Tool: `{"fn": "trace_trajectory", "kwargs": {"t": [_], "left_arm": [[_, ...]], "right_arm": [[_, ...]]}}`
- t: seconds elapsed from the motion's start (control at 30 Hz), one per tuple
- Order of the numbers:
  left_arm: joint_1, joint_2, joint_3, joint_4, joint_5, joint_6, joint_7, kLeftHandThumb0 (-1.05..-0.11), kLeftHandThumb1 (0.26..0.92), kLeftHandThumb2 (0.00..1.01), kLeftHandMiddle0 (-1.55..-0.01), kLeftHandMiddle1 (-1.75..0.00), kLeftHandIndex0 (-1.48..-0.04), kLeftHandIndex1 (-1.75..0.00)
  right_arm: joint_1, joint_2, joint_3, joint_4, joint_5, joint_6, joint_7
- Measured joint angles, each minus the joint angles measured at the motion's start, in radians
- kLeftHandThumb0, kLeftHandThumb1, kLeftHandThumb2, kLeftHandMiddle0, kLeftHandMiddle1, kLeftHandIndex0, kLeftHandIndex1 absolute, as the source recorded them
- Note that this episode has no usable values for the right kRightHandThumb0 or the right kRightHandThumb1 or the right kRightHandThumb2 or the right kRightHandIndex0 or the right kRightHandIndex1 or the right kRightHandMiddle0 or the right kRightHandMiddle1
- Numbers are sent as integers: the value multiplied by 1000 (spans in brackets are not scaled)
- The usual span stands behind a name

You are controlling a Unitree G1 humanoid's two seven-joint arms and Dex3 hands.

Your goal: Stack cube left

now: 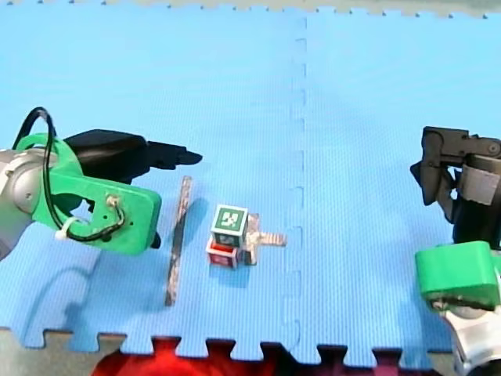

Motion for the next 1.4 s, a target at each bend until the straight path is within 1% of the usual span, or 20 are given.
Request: {"fn": "trace_trajectory", "kwargs": {"t": [0.13, 0.3, 0.37, 0.4, 0.43, 0.5, 0.53, 0.57, 0.67, 0.73, 0.77, 0.8, 0.87, 0.97, 1.03, 1.1, 1.13, 1.2, 1.3, 1.4], "left_arm": [[-4, 11, 1, 75, 6, -47, 55, -1048, 827, 18, -797, -1746, -285, -16], [-10, 20, 1, 127, 10, -88, 103, -1048, 832, 16, -816, -1746, -288, -14], [-11, 14, 22, 155, -22, -117, 123, -1048, 844, 19, -822, -1746, -293, -14], [-11, 5, 44, 181, -55, -146, 141, -1048, 847, 20, -822, -1746, -294, -14], [-11, -2, 56, 202, -75, -173, 162, -1048, 890, 33, -779, -1746, -348, -34], [-9, -20, 79, 245, -105, -236, 209, -1048, 915, 104, -721, -1746, -466, -65], [-8, -29, 89, 263, -123, -267, 224, -1048, 918, 118, -708, -1746, -496, -72], [-6, -43, 106, 285, -152, -298, 229, -1048, 920, 132, -662, -1746, -599, -81], [-2, -80, 150, 320, -231, -341, 196, -1048, 921, 126, -573, -1746, -695, -78], [0, -107, 182, 342, -287, -356, 155, -1048, 921, 226, -546, -1746, -725, -65], [1, -117, 195, 350, -310, -362, 140, -1048, 921, 319, -544, -1746, -698, -42], [2, -133, 214, 365, -340, -372, 124, -1048, 921, 386, -542, -1746, -667, -19], [6, -158, 246, 388, -389, -394, 106, -1048, 921, 428, -542, -1746, -636, -5], [14, -200, 309, 436, -472, -435, 83, -1048, 921, 452, -519, -1746, -616, -1], [18, -225, 354, 472, -526, -461, 73, -1048, 921, 468, -505, -1746, -610, 0], [22, -244, 397, 506, -570, -484, 64, -1048, 921, 519, -497, -1746, -607, 0], [25, -255, 423, 528, -595, -495, 53, -1048, 921, 588, -488, -1746, -604, 0], [29, -274, 467, 560, -633, -506, 22, -1048, 921, 645, -478, -1746, -599, 0], [30, -291, 508, 582, -659, -510, -20, -1048, 921, 676, -466, -1746, -576, 0], [27, -298, 530, 589, -661, -511, -41, -1048, 921, 681, -459, -1746, -563, 0]], "right_arm": [[-2, -2, 0, 9, 1, -9, -1], [-4, -4, -1, 16, 7, -16, 2], [-4, -5, -2, 17, 9, -18, 5], [-4, -5, -2, 18, 10, -19, 8], [-3, -5, -2, 18, 10, -19, 10], [-3, -4, -1, 18, 10, -19, 13], [-3, -4, -1, 18, 10, -19, 15], [-3, -3, -1, 18, 10, -19, 16], [-3, -1, 0, 18, 10, -19, 17], [-3, -1, 0, 18, 10, -19, 17], [-3, 0, 0, 18, 10, -19, 17], [-3, 0, 1, 18, 10, -19, 18], [-3, 0, 1, 18, 10, -19, 20], [-3, 0, 0, 21, 11, -20, 28], [-3, -1, -2, 25, 13, -24, 32], [-2, -3, -4, 33, 18, -31, 34], [-1, -5, -7, 41, 23, -37, 36], [-1, -12, -12, 59, 36, -52, 43], [-2, -23, -18, 86, 47, -70, 52], [-3, -29, -22, 102, 53, -84, 59]]}}
